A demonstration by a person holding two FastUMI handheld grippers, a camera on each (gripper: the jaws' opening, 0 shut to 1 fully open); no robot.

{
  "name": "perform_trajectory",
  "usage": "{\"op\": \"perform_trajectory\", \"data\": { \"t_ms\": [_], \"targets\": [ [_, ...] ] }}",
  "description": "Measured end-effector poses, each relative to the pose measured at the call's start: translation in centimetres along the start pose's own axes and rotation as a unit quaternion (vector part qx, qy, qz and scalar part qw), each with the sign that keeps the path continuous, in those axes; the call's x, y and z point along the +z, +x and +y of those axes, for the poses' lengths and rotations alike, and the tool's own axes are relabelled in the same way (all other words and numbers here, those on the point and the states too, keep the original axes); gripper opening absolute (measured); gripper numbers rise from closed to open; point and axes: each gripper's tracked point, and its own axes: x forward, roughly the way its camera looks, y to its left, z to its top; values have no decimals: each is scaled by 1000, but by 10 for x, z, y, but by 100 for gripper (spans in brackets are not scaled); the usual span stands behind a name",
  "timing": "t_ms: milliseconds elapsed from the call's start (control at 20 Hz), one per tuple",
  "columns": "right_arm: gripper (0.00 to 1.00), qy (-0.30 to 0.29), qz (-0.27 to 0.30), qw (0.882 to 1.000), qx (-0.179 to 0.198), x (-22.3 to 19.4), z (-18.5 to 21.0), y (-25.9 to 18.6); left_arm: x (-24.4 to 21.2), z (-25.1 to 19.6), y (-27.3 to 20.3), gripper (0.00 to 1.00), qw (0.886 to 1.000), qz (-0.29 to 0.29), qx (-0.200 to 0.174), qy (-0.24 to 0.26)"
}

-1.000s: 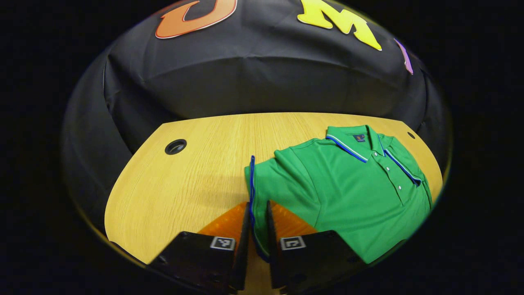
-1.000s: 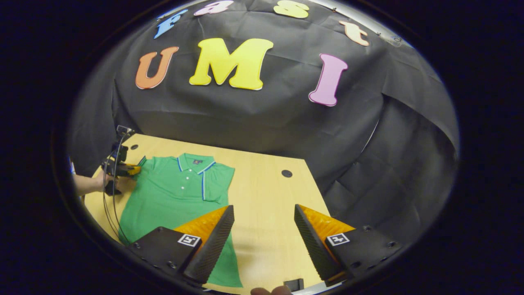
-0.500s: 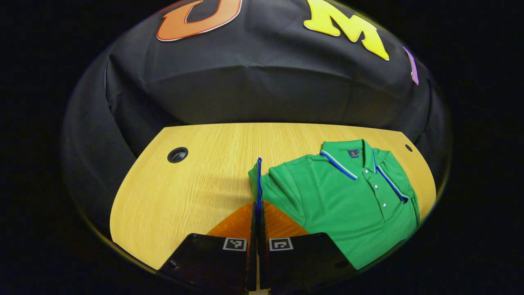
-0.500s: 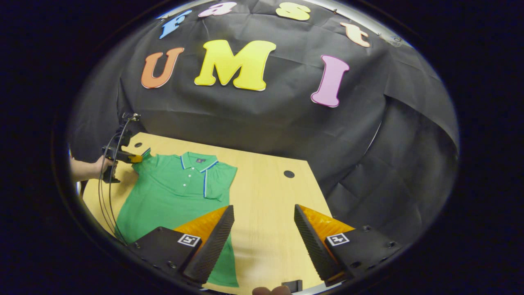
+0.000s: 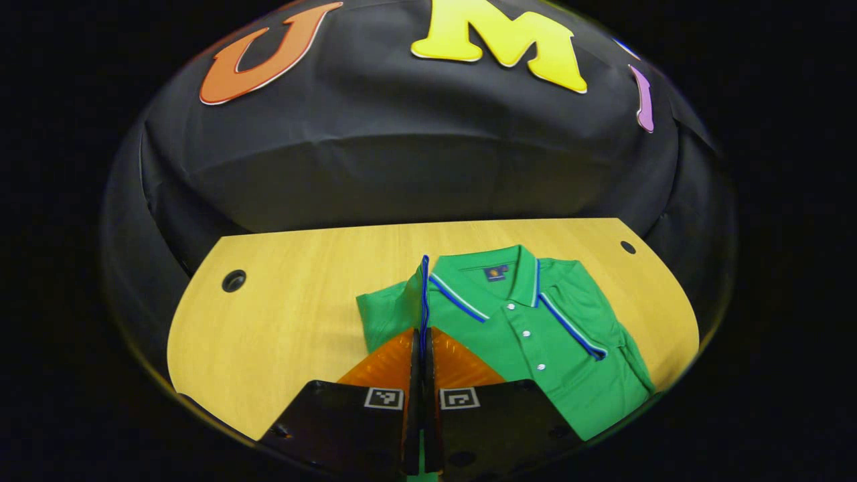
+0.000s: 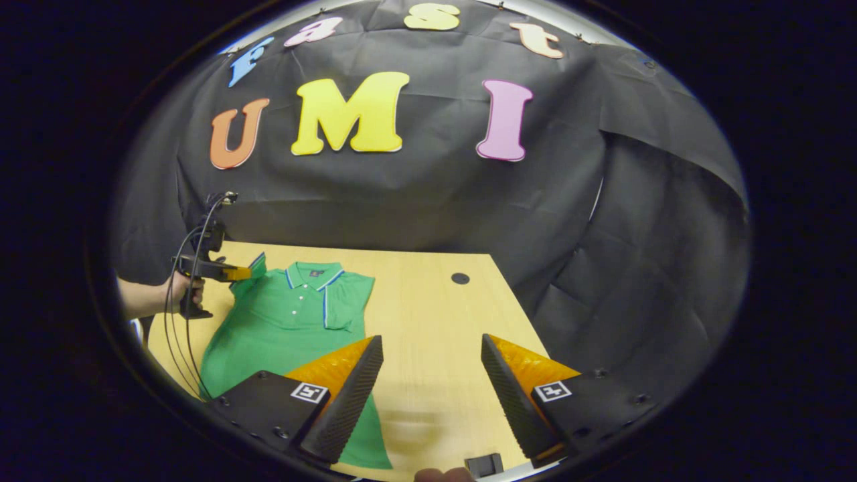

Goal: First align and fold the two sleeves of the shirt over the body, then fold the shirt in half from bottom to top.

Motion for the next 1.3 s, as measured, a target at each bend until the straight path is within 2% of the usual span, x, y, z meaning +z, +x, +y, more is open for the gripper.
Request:
{"op": "perform_trajectory", "data": {
  "t_ms": [200, 400, 450, 700, 900, 1300],
  "targets": [
    [95, 5, -3, 1000, -2, -3, -10, -5, 8, -33, -1, 9, 999, -18, -36, -6],
    [95, 8, -6, 1000, 17, -1, 1, -3, 13, -32, -31, 100, 999, -34, -14, 7],
    [93, 9, -8, 1000, 26, 0, 7, -2, 10, -33, -41, 100, 999, -36, -12, 3],
    [95, 2, 7, 997, 72, -12, 38, 9, -15, -29, -110, 100, 999, -38, 3, -18],
    [95, -30, 9, 993, 110, -22, 65, 5, -60, -22, -166, 100, 1000, -15, 11, 6],
    [96, -104, 86, 973, 189, -109, 91, -21, -165, -17, -256, 100, 998, 58, 2, 6]
  ]
}}
